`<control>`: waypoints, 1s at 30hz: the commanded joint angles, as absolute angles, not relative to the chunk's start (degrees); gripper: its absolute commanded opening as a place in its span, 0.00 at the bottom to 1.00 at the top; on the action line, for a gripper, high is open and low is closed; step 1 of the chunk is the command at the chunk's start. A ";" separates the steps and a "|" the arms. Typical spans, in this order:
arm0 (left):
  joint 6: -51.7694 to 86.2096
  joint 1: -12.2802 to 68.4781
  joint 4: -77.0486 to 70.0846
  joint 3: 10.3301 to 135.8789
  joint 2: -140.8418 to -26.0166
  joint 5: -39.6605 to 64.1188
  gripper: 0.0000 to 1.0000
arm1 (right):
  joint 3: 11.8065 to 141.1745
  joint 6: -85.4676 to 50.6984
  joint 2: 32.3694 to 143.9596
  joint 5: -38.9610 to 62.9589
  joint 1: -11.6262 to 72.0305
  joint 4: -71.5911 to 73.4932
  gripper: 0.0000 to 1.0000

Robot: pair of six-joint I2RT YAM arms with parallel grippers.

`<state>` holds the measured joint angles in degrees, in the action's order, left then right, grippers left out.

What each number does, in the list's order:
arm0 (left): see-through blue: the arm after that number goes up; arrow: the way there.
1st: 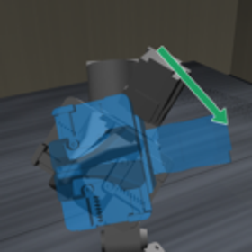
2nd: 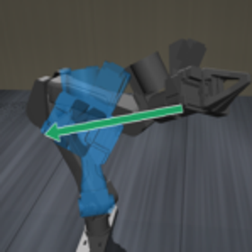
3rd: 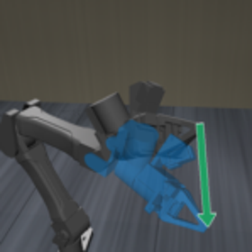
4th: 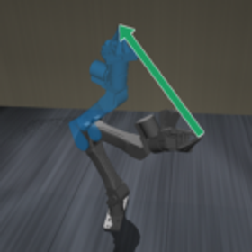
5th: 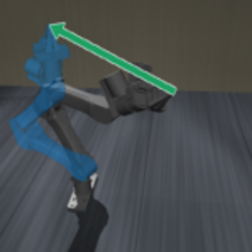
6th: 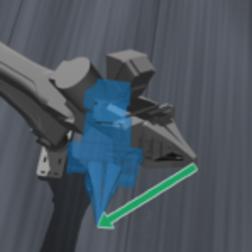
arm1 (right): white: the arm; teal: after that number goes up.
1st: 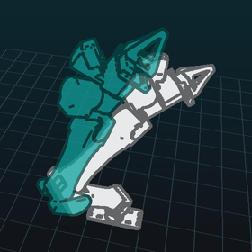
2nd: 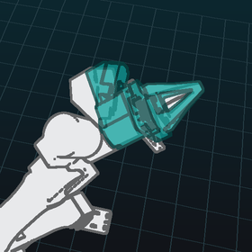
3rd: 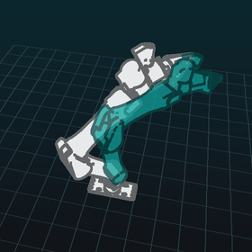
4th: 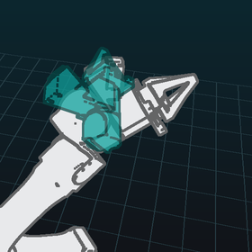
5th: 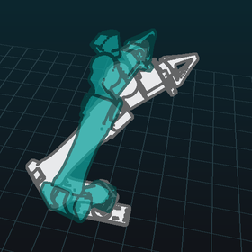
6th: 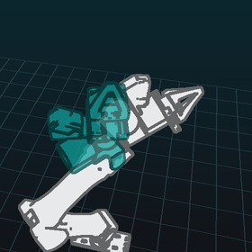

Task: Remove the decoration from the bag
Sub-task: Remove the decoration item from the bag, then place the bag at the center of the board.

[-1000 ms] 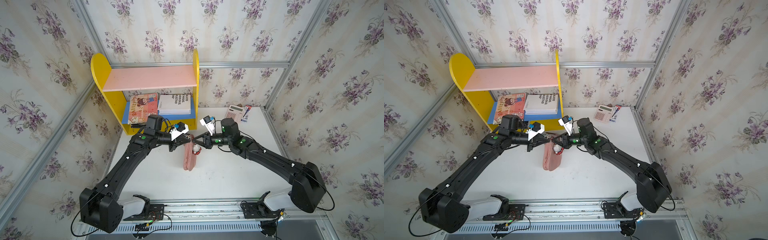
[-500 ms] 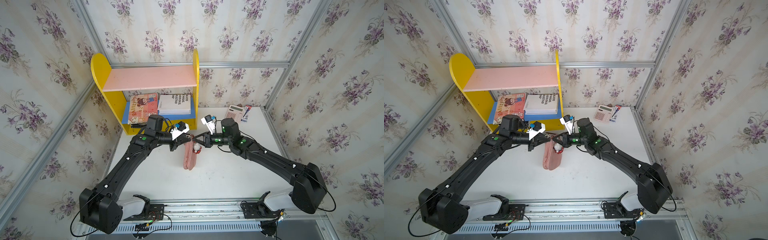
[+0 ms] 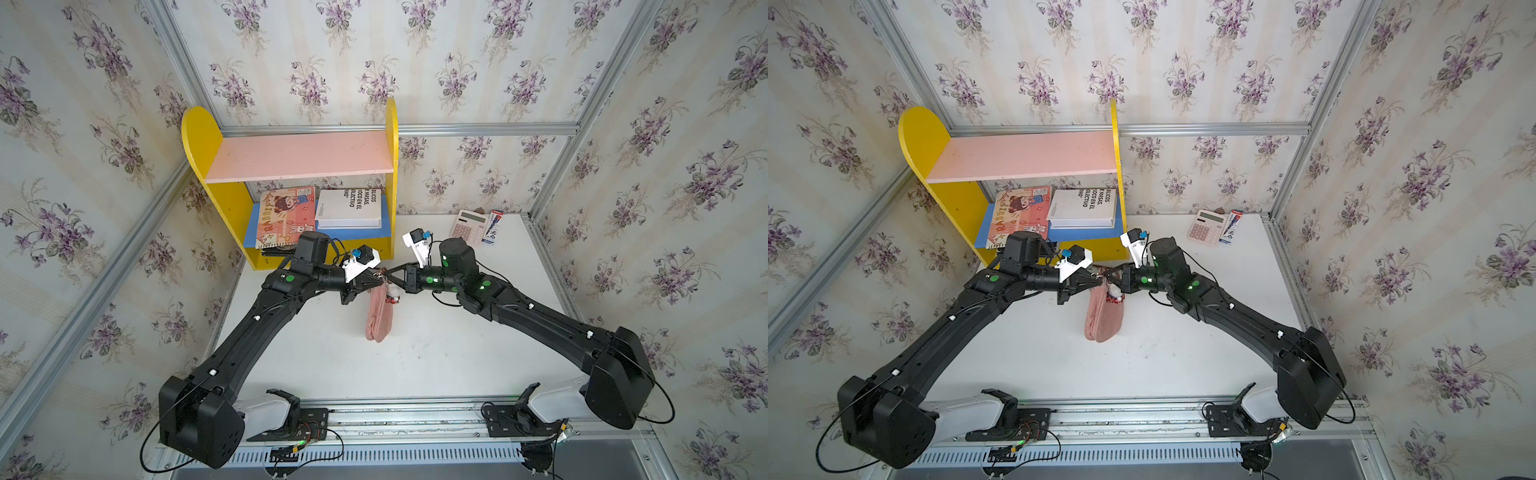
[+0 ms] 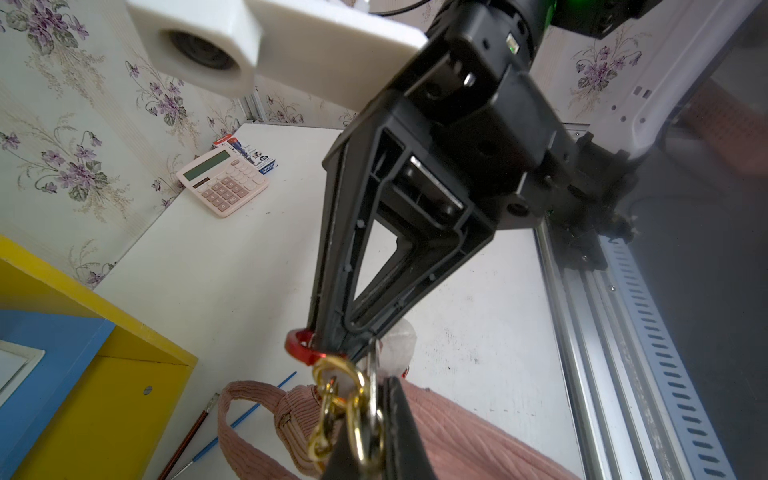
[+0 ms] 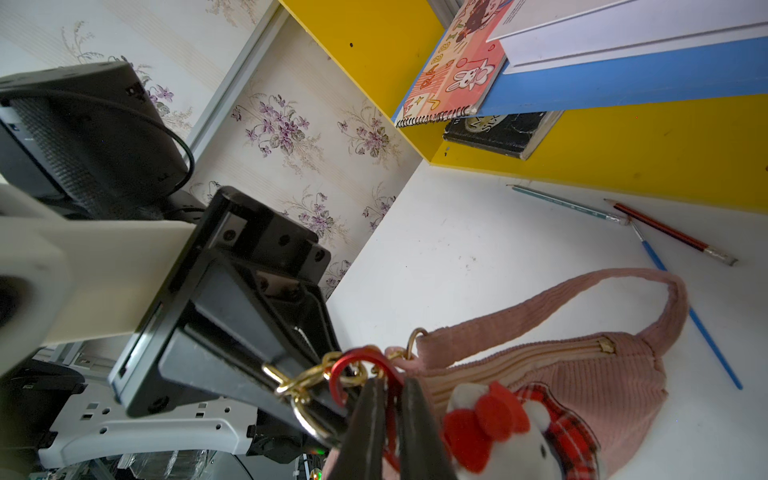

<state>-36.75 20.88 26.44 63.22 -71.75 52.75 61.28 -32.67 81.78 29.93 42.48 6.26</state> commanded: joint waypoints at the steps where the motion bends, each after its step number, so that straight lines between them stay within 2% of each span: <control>1: -36.08 20.92 24.38 62.74 -71.18 52.45 0.00 | 61.42 -32.76 81.47 29.87 42.79 8.74 0.11; 9: -32.90 20.82 21.49 60.99 -69.16 49.66 0.00 | 62.22 -31.36 81.58 27.94 42.70 7.50 0.12; 20: -20.29 20.74 13.65 54.62 -64.44 41.35 0.00 | 62.23 -29.92 79.72 24.67 39.90 5.85 0.13; 26: -8.52 19.80 9.24 52.21 -67.26 27.01 0.00 | 60.76 -28.98 77.14 21.26 38.08 4.93 0.15; 30: -0.97 18.61 7.21 50.86 -70.47 22.31 0.00 | 58.82 -28.85 75.34 19.81 36.53 4.18 0.15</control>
